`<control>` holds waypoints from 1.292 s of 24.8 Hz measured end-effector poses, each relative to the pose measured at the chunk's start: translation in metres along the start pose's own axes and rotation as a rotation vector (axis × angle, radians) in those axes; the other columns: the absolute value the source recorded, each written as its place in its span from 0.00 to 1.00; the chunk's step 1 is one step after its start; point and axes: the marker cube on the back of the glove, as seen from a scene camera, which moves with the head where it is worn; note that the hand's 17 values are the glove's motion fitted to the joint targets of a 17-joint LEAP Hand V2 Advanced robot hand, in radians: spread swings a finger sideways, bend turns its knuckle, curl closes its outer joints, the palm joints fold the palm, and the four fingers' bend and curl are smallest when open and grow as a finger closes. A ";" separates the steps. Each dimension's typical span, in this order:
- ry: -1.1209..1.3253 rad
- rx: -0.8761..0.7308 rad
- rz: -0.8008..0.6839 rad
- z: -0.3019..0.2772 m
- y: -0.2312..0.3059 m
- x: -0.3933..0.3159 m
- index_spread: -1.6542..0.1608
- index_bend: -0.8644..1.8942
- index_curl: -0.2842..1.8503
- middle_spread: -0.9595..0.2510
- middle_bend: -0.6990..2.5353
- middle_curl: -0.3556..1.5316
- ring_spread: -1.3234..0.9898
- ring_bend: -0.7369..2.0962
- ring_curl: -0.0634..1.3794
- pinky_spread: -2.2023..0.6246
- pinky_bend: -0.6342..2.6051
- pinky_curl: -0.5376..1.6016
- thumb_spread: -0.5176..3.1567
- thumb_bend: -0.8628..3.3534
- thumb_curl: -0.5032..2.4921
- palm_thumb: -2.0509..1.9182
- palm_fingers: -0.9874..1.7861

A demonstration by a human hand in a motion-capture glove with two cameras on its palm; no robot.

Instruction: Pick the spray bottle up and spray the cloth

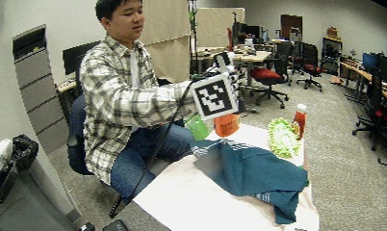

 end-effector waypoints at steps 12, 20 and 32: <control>0.049 -0.017 0.052 0.068 -0.008 0.060 0.78 0.45 0.42 0.71 0.40 0.47 0.48 0.46 0.38 0.75 0.27 0.43 0.15 0.20 0.44 0.80 0.80; 0.047 -0.055 0.073 0.081 -0.009 0.073 0.78 0.44 0.42 0.71 0.39 0.47 0.49 0.45 0.38 0.76 0.26 0.43 0.16 0.20 0.44 0.80 0.79; 0.029 -0.221 0.064 0.080 -0.004 0.078 0.76 0.36 0.40 0.70 0.38 0.47 0.49 0.44 0.38 0.78 0.25 0.43 0.20 0.20 0.44 0.81 0.71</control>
